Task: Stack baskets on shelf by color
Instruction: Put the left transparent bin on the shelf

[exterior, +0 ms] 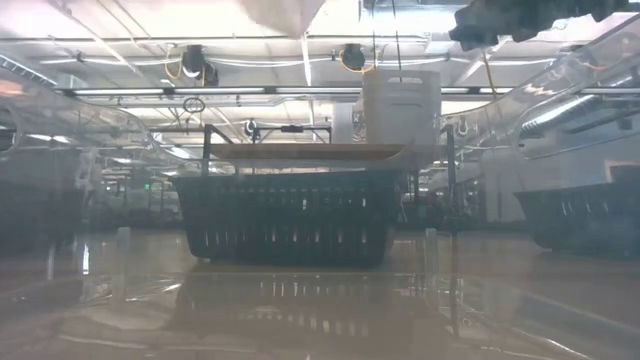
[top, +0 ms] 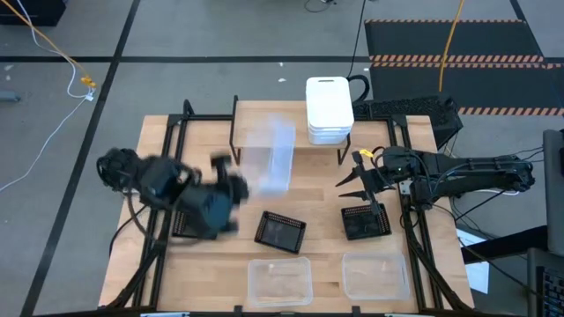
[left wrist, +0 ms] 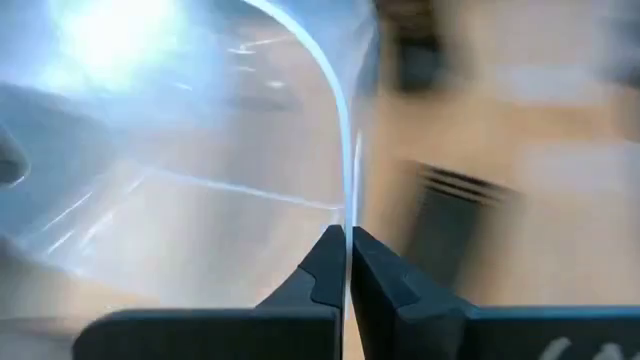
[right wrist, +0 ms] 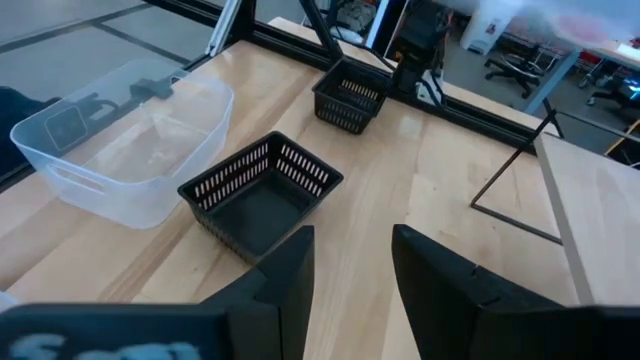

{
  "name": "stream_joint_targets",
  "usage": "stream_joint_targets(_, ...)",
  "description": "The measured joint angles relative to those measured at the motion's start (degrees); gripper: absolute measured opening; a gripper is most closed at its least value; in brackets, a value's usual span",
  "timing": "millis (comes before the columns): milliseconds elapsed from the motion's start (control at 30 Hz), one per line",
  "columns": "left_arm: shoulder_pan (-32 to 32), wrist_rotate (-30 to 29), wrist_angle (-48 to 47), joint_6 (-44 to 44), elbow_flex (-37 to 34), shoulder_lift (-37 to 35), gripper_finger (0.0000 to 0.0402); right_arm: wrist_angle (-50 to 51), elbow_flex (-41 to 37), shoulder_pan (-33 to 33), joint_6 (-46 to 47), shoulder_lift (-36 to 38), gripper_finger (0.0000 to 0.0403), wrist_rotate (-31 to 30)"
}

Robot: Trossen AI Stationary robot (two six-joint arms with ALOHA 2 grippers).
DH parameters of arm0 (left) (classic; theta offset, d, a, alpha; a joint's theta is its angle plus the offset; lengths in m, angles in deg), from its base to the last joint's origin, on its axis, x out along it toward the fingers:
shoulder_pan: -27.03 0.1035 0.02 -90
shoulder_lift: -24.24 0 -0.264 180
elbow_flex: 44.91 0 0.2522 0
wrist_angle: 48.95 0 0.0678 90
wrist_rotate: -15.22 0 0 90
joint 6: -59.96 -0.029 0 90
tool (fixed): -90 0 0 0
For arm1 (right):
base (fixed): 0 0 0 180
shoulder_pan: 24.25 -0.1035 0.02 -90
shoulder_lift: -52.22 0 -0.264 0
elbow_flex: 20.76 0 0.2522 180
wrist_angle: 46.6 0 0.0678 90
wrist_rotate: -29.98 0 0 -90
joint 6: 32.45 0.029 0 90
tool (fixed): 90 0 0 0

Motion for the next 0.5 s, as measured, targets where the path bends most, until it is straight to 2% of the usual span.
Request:
stream_joint_targets(67, 3.54, -6.65, -0.19, -4.3, 0.98, -0.16, 0.0008, 0.21, 0.0, 0.0, 0.04, 0.02, 0.0129, -0.01)
stream_joint_targets(200, 12.38, -7.14, 1.85, -9.71, -0.42, 0.16, 0.0008, 0.97, 0.0, 0.0, 1.6, 0.02, 0.0129, -0.02)
stream_joint_targets(433, 27.09, 6.07, 14.6, -21.73, -9.29, 2.64, 0.0009, 1.67, 0.02, 0.0, 3.14, 0.02, 0.0129, -0.02)
stream_joint_targets(500, 30.67, 9.8, 15.47, -23.23, -11.13, 2.73, 0.0009, 1.8, 0.0, 0.0, 3.6, 0.0, 0.0129, -0.02)
